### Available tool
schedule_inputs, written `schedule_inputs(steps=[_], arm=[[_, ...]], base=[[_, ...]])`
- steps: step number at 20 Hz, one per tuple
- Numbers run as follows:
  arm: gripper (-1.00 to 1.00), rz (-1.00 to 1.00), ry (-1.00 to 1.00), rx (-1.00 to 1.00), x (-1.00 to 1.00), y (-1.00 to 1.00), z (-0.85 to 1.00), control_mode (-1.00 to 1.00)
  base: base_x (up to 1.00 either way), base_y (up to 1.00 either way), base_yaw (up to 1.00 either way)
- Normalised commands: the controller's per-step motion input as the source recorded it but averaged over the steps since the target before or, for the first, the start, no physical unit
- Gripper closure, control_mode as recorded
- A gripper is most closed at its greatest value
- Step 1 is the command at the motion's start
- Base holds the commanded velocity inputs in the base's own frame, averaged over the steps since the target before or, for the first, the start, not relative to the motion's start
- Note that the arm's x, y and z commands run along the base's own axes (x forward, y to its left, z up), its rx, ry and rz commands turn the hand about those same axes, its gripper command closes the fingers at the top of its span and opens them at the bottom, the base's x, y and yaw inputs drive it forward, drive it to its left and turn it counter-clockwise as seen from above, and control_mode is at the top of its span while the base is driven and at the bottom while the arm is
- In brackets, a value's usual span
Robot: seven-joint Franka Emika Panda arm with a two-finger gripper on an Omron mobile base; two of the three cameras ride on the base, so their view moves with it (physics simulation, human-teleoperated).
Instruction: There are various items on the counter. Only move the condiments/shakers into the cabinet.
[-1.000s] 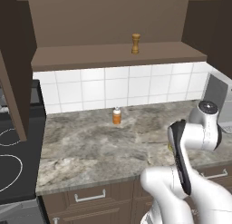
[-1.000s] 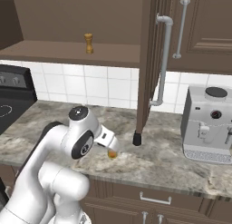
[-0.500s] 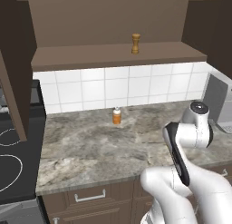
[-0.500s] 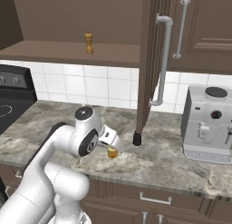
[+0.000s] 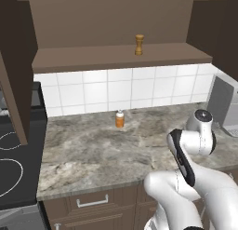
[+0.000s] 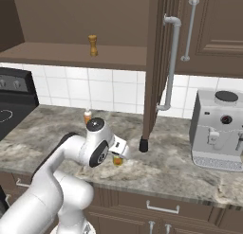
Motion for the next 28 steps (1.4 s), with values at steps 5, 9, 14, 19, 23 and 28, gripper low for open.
schedule_inputs(steps=[5, 9, 14, 19, 23, 28], arm=[[-1.0, 0.03, 0.0, 0.0, 0.1, -0.08, -0.13, -1.0], [-1.0, 0.01, 0.0, 0.0, 0.01, 0.0, -0.03, -1.0], [-1.0, 0.0, 0.0, 0.0, 0.0, 0.05, 0.0, -1.0], [-1.0, 0.0, 0.0, 0.0, 0.0, 0.02, 0.0, -1.0], [-1.0, 0.0, -0.02, 0.0, 0.04, 0.0, 0.0, -1.0], [-1.0, 0.0, -0.02, 0.0, 0.11, 0.0, 0.0, -1.0]], base=[[0.0, 0.0, 0.0], [0.0, 0.0, 0.0], [0.0, 0.0, 0.0], [0.0, 0.0, 0.0], [0.0, 0.0, 0.0], [0.0, 0.0, 0.0]])
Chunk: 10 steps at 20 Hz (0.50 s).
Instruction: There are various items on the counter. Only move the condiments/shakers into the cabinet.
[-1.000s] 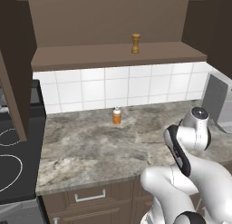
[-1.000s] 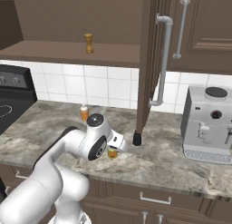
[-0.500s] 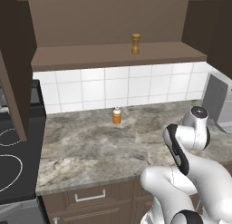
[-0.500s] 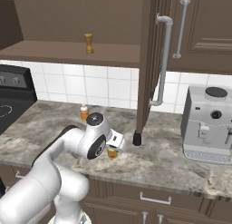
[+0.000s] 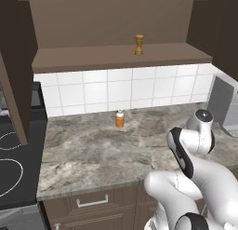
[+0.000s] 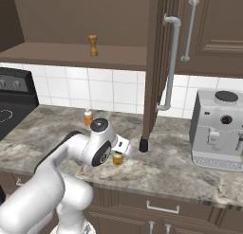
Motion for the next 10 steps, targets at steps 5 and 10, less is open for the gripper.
schedule_inputs(steps=[5, 10], arm=[[-1.0, 0.0, 0.0, 0.0, 0.21, 0.0, 0.0, -1.0], [-1.0, 0.0, 0.0, 0.0, 0.15, 0.0, 0.0, -1.0]], base=[[0.0, 0.0, 0.0], [0.0, 0.0, 0.0]])
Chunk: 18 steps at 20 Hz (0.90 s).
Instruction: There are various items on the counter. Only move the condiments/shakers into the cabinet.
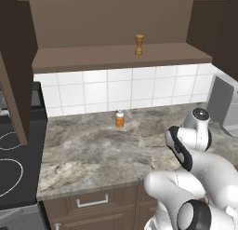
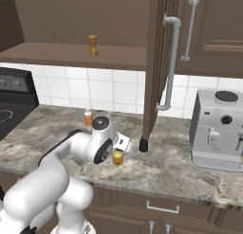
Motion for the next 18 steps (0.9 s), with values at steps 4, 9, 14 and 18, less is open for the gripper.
schedule_inputs(steps=[4, 9, 14, 18], arm=[[-1.0, 0.0, 0.0, 0.0, 0.14, 0.0, 0.0, -1.0], [-1.0, 0.0, 0.0, 0.0, 0.17, 0.0, 0.0, -1.0], [-1.0, 0.0, 0.0, 0.0, 0.08, 0.0, -0.01, -1.0], [-1.0, 0.0, -0.02, 0.0, 0.04, 0.0, -0.02, -1.0]], base=[[0.0, 0.0, 0.0], [0.0, 0.0, 0.0], [0.0, 0.0, 0.0], [0.0, 0.0, 0.0]])
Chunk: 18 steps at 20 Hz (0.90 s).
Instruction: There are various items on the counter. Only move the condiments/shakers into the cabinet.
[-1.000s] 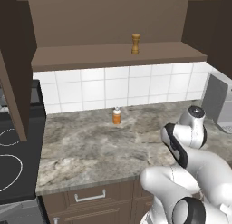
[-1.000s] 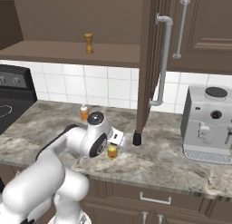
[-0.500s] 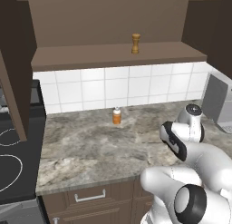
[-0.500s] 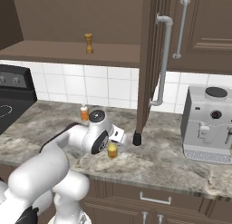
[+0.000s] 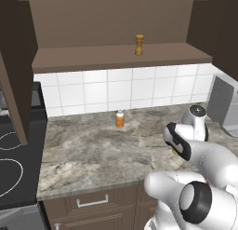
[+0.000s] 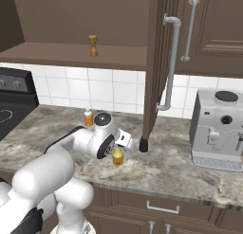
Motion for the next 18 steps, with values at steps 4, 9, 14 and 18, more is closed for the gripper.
schedule_inputs(steps=[4, 9, 14, 18], arm=[[1.0, 0.0, 0.0, 0.0, 0.0, 0.0, 0.0, -1.0], [1.0, 0.0, -0.01, 0.0, -0.03, 0.0, 0.0, -1.0], [1.0, 0.0, -0.19, 0.0, -0.28, 0.0, 0.43, -1.0], [1.0, 0.08, -0.26, 0.0, -0.51, 0.07, 0.99, -1.0]], base=[[0.0, 0.0, 0.0], [0.0, 0.0, 0.0], [0.0, 0.0, 0.0], [0.0, 0.0, 0.0]])
